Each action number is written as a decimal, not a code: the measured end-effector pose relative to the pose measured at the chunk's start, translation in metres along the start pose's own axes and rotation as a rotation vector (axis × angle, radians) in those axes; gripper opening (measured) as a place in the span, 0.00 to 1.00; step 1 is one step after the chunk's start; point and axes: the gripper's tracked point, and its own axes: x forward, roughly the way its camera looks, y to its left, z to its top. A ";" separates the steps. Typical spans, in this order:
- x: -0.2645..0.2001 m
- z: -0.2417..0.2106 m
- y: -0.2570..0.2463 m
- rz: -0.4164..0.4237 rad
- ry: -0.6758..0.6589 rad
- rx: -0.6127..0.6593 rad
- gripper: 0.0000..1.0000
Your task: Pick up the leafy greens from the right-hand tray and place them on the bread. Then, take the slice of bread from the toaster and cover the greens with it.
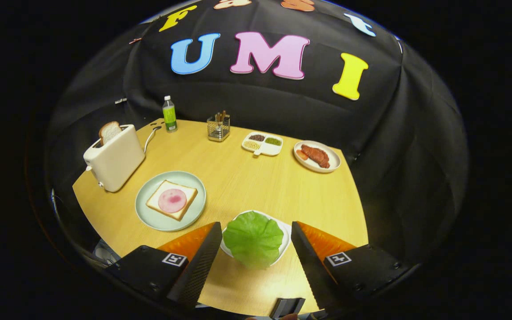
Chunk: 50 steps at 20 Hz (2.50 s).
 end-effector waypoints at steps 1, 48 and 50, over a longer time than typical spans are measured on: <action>0.007 -0.009 0.000 0.014 0.024 0.000 0.97; 0.008 0.062 0.100 0.207 -0.052 0.006 0.08; 0.008 0.066 0.121 0.234 -0.054 -0.007 0.08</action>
